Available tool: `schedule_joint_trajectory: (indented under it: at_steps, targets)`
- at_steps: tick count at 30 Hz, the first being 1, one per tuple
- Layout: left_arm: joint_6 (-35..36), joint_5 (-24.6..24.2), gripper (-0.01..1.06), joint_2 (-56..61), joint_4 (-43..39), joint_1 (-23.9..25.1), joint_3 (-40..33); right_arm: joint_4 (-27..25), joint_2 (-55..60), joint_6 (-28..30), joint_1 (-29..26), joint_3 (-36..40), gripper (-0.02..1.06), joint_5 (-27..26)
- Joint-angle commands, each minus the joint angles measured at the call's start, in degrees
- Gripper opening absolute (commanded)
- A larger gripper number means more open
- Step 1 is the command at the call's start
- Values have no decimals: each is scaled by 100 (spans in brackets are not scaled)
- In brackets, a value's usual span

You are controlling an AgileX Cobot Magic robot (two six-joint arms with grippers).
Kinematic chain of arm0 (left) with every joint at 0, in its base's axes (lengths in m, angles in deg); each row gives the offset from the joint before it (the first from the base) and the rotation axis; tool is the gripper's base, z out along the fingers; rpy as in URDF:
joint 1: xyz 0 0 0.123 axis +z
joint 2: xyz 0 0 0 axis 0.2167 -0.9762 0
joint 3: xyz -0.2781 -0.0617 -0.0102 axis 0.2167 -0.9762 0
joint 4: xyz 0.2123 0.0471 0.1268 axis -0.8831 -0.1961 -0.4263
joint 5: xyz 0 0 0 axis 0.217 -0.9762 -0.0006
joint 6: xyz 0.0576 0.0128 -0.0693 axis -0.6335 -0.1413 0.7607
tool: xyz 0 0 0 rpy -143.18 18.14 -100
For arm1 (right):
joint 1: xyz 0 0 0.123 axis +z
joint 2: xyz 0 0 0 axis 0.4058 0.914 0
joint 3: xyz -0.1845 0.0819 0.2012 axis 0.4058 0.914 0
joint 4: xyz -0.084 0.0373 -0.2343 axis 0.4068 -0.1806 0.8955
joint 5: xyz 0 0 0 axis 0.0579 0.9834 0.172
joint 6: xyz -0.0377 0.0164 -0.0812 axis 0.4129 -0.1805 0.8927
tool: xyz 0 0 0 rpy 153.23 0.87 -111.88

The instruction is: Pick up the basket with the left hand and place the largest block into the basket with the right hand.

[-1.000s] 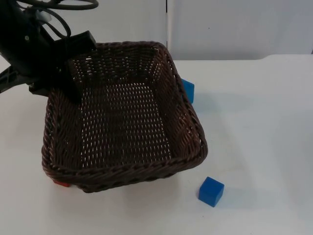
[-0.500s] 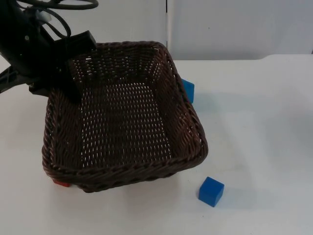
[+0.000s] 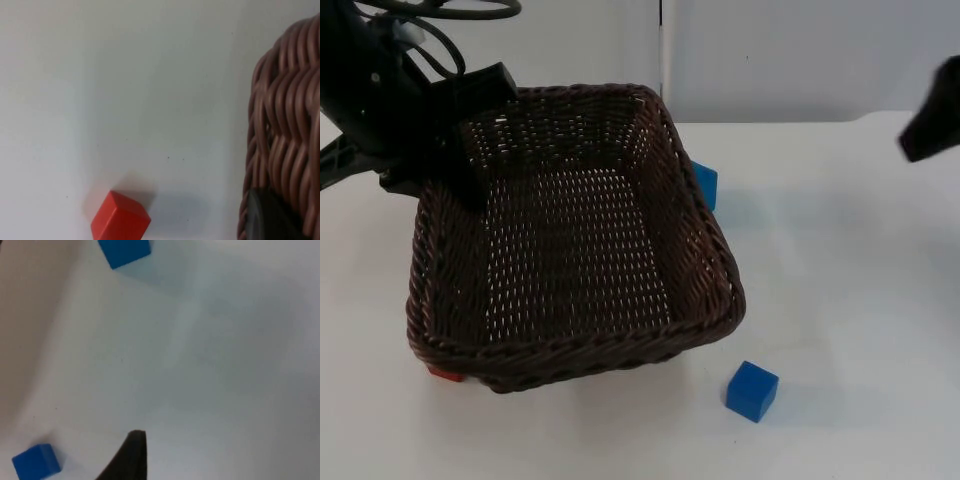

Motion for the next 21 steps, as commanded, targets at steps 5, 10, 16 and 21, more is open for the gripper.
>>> schedule_joint_trajectory:
  at_steps: [5, 10, 16, 21]
  targets:
    - [64, -3, 0, 104, 70, -3, 37, -35, 892, 646, 453, -834, 105, 135]
    - [64, -3, 0, 104, 70, -3, 37, -47, 1601, 1209, 728, -1313, 105, 136]
    - [64, -3, 0, 104, 70, -3, 37, -147, 2538, 1472, 881, -2170, 105, 330]
    - [62, -3, 0, 104, 54, -3, 37, -368, 3058, 1703, 869, -2759, 105, 388]
